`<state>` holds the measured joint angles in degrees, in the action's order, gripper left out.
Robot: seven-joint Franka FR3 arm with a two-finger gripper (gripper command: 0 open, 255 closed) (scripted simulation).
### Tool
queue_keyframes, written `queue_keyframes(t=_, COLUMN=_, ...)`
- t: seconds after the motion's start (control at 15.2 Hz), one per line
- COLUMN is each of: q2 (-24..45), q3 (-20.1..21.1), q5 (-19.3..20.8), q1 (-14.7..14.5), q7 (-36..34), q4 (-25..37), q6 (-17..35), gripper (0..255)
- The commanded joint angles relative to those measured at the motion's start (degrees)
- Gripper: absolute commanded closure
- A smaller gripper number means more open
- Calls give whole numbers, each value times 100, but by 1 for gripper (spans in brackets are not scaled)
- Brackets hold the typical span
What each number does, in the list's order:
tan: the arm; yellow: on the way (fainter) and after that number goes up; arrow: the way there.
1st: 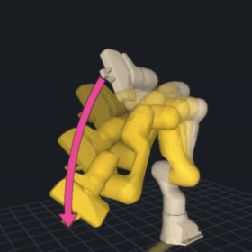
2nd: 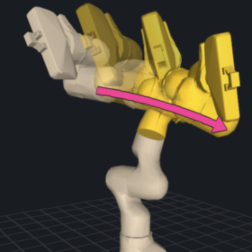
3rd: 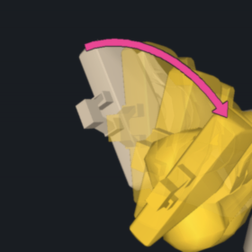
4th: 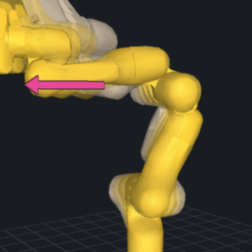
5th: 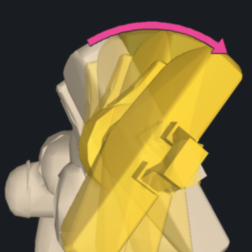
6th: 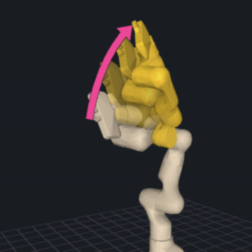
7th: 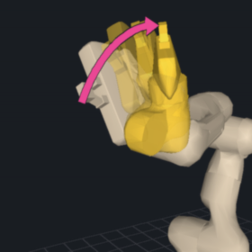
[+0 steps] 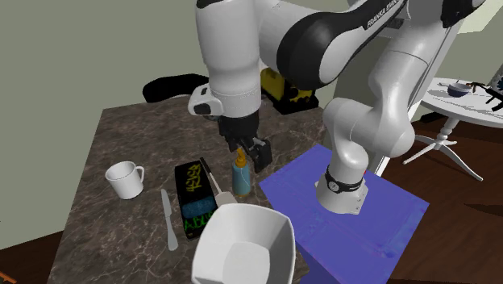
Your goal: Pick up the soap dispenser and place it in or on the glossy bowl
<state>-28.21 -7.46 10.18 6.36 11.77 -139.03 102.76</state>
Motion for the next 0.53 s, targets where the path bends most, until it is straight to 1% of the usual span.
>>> queue_keyframes(t=0.0, q2=210, q3=-110, q5=170, q1=84, q7=147, q4=-77, q6=110, gripper=0)
queue_keyframes(t=0.46, q2=1264, q3=-522, q5=783, q1=403, q7=617, q4=-101, q6=629, gripper=0)
